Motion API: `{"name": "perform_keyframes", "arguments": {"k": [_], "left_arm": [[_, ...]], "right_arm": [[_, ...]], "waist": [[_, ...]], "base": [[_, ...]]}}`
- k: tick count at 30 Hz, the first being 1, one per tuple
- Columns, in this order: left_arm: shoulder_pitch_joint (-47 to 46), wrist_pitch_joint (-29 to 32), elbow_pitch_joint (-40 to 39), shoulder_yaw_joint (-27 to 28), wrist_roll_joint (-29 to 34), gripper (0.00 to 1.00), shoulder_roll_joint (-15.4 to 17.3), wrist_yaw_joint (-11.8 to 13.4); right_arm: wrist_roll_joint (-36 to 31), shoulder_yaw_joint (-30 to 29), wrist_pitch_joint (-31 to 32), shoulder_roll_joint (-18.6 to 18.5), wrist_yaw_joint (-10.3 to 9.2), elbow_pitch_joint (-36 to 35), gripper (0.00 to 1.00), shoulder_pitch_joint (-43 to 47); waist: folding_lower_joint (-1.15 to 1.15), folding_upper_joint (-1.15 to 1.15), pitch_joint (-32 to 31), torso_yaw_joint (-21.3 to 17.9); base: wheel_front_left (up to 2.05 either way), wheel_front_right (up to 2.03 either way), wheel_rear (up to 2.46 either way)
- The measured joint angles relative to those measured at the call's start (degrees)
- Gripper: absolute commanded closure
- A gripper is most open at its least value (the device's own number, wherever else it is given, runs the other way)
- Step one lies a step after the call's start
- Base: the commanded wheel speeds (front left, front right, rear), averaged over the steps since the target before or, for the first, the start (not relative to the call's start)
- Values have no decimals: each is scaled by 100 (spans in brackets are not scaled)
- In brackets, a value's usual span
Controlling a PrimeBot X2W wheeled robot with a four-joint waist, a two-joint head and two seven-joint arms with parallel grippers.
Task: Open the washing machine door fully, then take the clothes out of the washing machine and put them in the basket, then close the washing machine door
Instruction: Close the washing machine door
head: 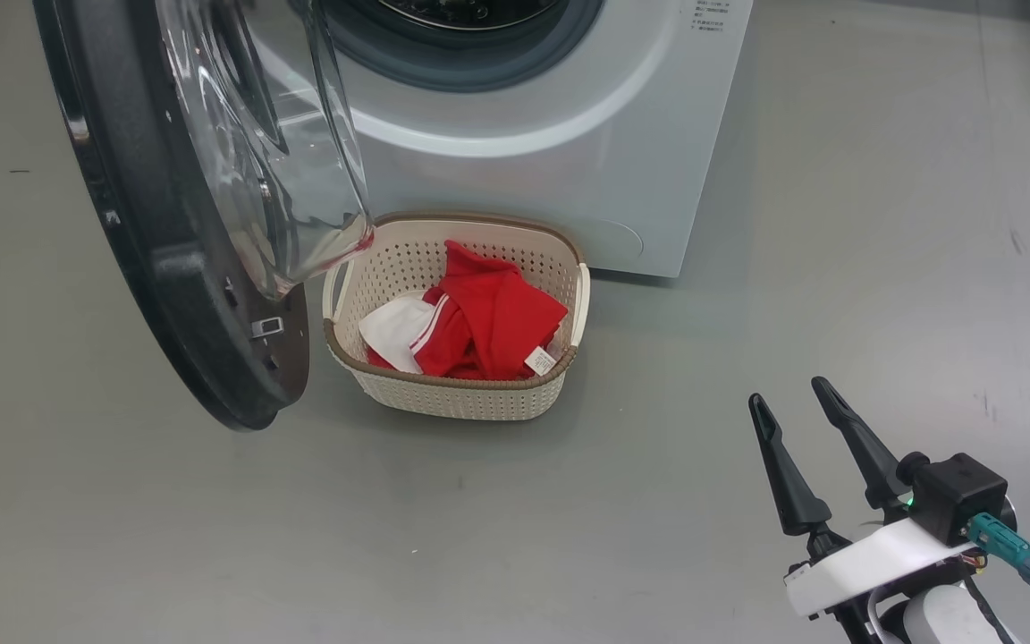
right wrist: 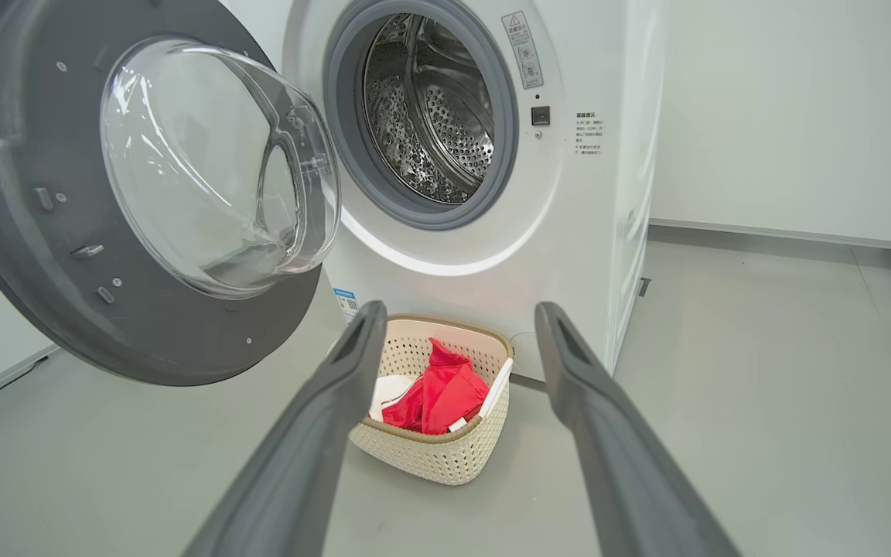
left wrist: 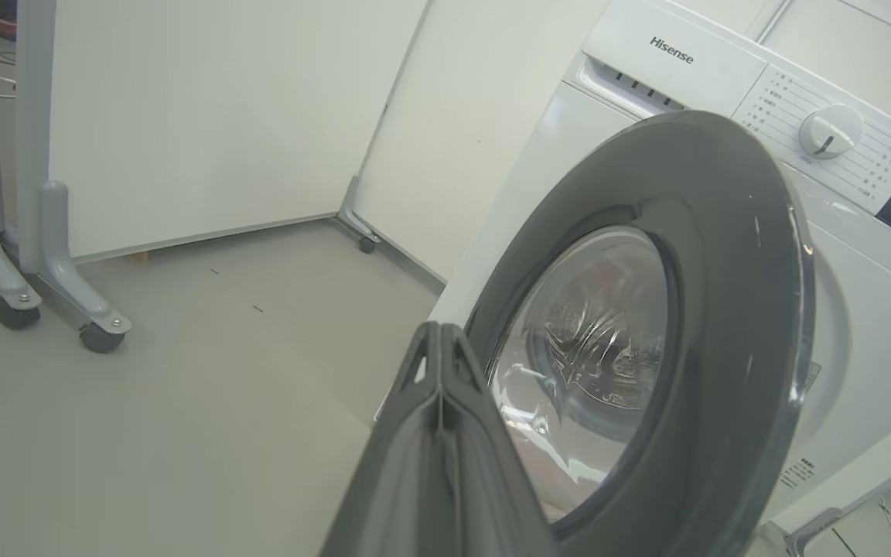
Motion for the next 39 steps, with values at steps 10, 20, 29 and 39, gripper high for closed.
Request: {"name": "perform_keyframes", "arguments": {"k": [10, 20, 29, 39], "left_arm": [[-831, 1002, 500, 654, -1410, 100, -586, 957], [-1291, 1715, 1018, 1226, -2331, 100, -1047, 1009], [-1359, 2438, 1861, 1425, -2641, 100, -1211, 1005], [-1715, 2938, 2361, 1712, -3176, 100, -1313, 1005]], "right_arm": [[2, -36, 0, -41, 0, -13, 0, -17], [13, -89, 0, -45, 0, -20, 0, -43], [44, -90, 0, -41, 0, -1, 0, -102], [44, -77, 0, -23, 0, 32, 0, -117]], "waist": [[0, 0, 112, -155], [0, 0, 143, -210], [0, 0, 74, -212], [0, 0, -21, -231]], "base": [[0, 0, 0], [0, 0, 0], [0, 0, 0], [0, 0, 0]]}}
